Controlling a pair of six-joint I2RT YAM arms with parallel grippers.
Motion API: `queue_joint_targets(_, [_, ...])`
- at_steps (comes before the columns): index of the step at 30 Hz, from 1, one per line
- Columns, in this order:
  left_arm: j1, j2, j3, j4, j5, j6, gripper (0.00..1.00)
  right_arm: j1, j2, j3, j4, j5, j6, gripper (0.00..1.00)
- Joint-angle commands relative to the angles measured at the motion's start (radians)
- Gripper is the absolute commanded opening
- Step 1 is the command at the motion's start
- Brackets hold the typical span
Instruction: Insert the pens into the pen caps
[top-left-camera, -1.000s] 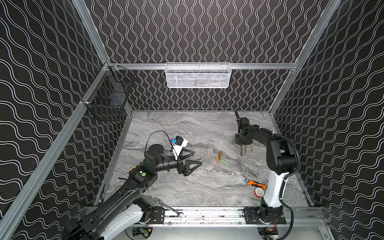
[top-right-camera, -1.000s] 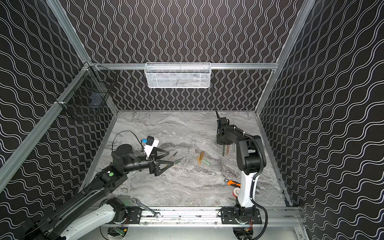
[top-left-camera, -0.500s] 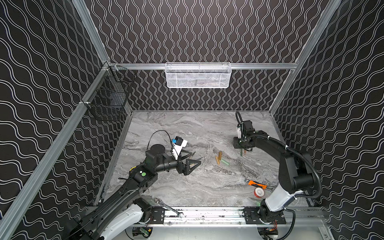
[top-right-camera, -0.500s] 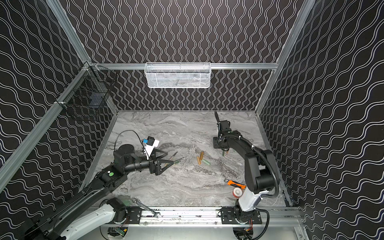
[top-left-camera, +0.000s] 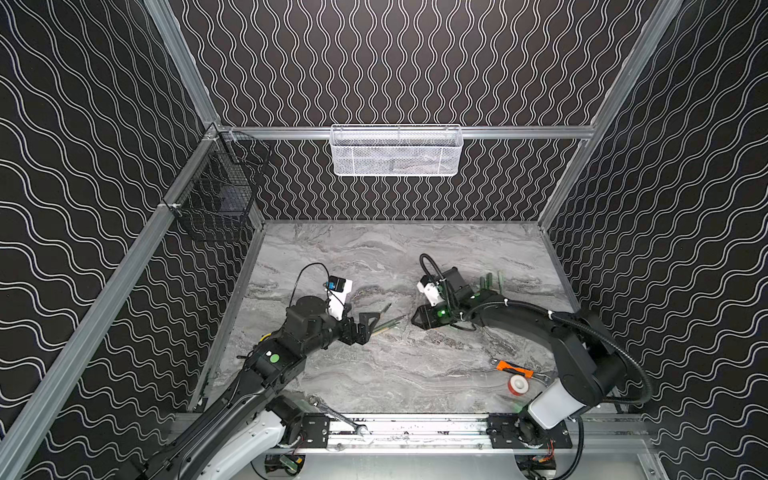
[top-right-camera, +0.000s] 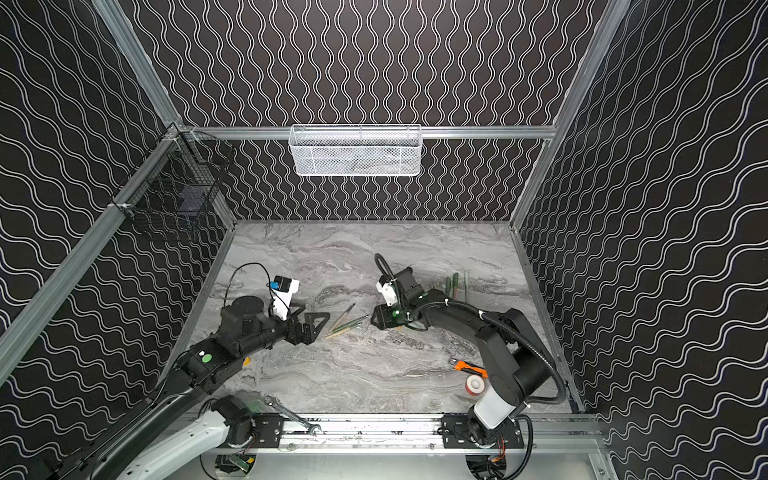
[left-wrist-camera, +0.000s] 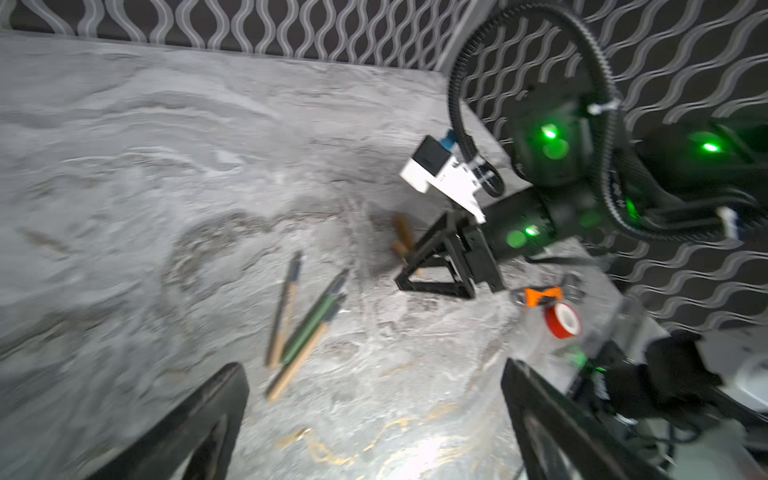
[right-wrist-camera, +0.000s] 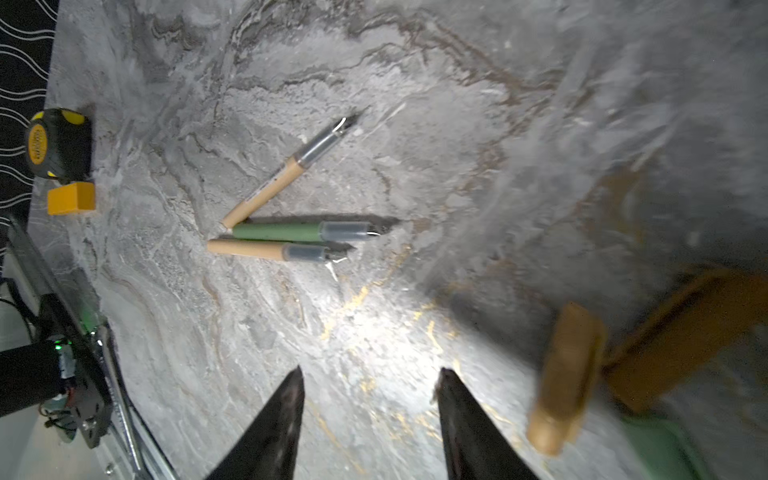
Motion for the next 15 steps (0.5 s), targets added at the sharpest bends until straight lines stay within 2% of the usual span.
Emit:
queue_joint_targets(1, [0.002,-0.002,0.015,-0.104,-0.169,-0.003,0.99,0.031,0.029,0.001,0.105,-0.012,0.116,0.54])
queue_joint_targets(6, [0.002,-0.013,0.012,-0.117,-0.192,-0.011,0.99,0.059,0.093,0.036,0.140,0.004,0.187,0.55])
queue_joint_targets(15, [0.001,-0.026,0.012,-0.121,-0.204,-0.007,0.99,0.071,0.208,0.143,0.123,-0.019,0.191,0.58])
